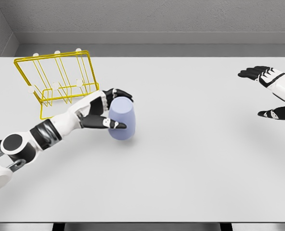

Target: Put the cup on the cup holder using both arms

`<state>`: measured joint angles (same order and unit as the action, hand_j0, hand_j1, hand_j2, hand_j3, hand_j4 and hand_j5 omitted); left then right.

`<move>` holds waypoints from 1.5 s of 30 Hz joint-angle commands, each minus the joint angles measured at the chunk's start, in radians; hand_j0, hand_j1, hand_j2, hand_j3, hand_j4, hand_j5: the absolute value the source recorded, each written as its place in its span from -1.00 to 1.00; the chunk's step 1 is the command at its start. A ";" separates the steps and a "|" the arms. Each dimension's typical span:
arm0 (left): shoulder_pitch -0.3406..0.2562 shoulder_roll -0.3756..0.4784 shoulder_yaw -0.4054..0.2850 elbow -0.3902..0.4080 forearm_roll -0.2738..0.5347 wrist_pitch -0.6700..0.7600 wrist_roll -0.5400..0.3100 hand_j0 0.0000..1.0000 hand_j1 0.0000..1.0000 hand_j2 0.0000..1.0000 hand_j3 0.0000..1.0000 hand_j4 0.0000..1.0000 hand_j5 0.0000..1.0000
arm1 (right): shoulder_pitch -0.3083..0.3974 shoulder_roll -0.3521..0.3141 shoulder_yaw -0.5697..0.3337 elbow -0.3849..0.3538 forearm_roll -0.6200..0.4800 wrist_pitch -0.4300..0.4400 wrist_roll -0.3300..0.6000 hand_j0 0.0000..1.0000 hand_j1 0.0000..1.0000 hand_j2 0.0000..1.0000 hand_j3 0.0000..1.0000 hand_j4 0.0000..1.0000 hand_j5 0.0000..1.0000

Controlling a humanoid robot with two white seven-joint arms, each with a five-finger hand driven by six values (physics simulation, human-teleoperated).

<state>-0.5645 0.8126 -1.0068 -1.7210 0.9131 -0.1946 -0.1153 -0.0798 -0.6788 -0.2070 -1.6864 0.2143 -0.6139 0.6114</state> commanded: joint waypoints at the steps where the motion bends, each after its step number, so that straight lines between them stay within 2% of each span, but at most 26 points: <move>1: -0.002 0.033 0.014 -0.023 0.007 -0.009 0.000 0.19 0.19 0.19 0.19 0.19 0.19 | 0.000 -0.001 0.000 0.001 -0.007 0.003 -0.001 1.00 1.00 1.00 1.00 1.00 1.00; 11: -0.054 0.174 0.020 -0.049 0.064 -0.069 0.000 0.19 0.19 0.19 0.19 0.19 0.19 | 0.000 -0.001 0.000 -0.001 -0.007 0.003 -0.001 1.00 1.00 1.00 1.00 1.00 1.00; 16: -0.068 0.200 0.020 -0.049 0.067 -0.085 0.000 0.19 0.19 0.19 0.19 0.19 0.19 | 0.000 -0.001 0.000 0.001 -0.007 0.003 -0.001 1.00 1.00 1.00 1.00 1.00 1.00; 32: -0.075 0.197 0.128 -0.034 0.095 -0.097 0.002 0.21 0.21 0.21 0.21 0.21 0.21 | 0.000 -0.001 0.000 0.002 -0.007 0.003 -0.001 1.00 1.00 1.00 1.00 1.00 1.00; 38: -0.068 0.203 0.148 -0.019 0.099 -0.098 0.002 0.21 0.21 0.21 0.21 0.21 0.21 | 0.000 -0.001 0.000 0.002 -0.007 0.003 -0.001 1.00 1.00 1.00 1.00 1.00 1.00; 45: -0.077 0.207 0.160 -0.002 0.142 -0.101 0.002 0.21 0.21 0.21 0.21 0.21 0.21 | 0.000 -0.001 0.000 0.002 -0.007 0.003 -0.001 1.00 1.00 1.00 1.00 1.00 1.00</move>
<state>-0.6397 1.0178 -0.8498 -1.7257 1.0395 -0.2946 -0.1137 -0.0798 -0.6788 -0.2070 -1.6840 0.2143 -0.6139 0.6114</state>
